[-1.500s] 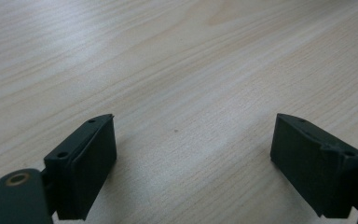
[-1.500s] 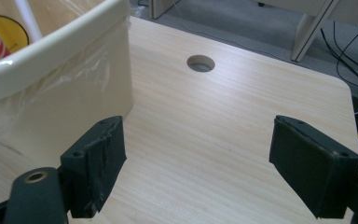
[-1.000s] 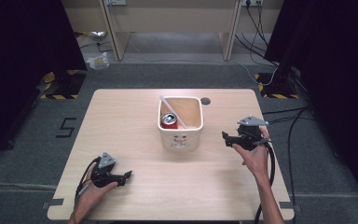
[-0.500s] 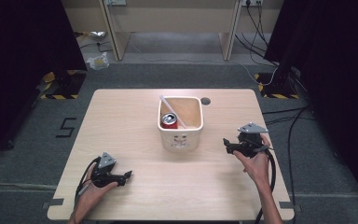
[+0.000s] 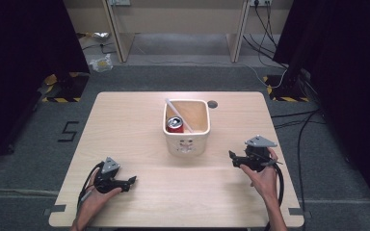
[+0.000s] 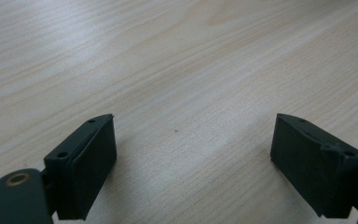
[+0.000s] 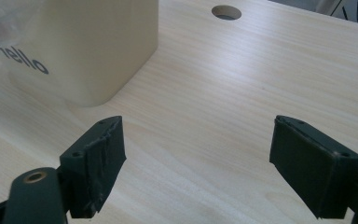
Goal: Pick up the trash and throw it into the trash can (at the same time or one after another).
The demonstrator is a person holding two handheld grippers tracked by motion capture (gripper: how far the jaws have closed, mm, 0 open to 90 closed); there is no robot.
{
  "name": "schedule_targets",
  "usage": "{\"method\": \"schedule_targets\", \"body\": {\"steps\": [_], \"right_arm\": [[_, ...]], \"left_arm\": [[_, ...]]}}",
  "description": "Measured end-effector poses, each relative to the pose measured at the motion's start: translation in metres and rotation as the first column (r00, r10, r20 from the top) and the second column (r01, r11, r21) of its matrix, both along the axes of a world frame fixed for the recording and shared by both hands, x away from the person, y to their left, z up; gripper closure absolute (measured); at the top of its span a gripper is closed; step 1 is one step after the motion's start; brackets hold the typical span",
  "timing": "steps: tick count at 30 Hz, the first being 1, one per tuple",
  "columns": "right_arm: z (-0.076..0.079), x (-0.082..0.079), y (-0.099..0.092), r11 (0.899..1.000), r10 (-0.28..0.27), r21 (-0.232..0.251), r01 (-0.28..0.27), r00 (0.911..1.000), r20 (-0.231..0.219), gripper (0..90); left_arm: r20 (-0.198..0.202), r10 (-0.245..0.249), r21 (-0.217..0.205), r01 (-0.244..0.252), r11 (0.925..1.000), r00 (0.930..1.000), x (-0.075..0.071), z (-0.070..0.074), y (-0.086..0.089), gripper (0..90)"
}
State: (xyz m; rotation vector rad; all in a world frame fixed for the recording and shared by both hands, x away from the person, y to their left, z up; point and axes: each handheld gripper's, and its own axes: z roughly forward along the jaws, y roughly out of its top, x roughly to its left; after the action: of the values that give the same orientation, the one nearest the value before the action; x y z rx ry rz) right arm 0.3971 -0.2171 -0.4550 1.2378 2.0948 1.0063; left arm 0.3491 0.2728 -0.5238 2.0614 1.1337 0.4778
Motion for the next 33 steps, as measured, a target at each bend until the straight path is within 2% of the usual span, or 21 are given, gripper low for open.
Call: {"method": "schedule_targets", "body": {"steps": [21, 33], "right_arm": [[-0.018, -0.015, -0.001, 1.0, 0.011, 0.016, -0.01, 0.9996, -0.026, 18.2], [-0.035, -0.025, -0.007, 1.0, 0.002, 0.016, -0.001, 0.9976, -0.069, 18.1]], "left_arm": [[0.001, 0.0, 0.001, 0.0, 1.0, 1.0, 0.0, 0.0, 0.0, 13.3], [0.001, -0.001, 0.001, 0.001, 1.0, 1.0, 0.0, 0.0, 0.0, 13.4]]}}
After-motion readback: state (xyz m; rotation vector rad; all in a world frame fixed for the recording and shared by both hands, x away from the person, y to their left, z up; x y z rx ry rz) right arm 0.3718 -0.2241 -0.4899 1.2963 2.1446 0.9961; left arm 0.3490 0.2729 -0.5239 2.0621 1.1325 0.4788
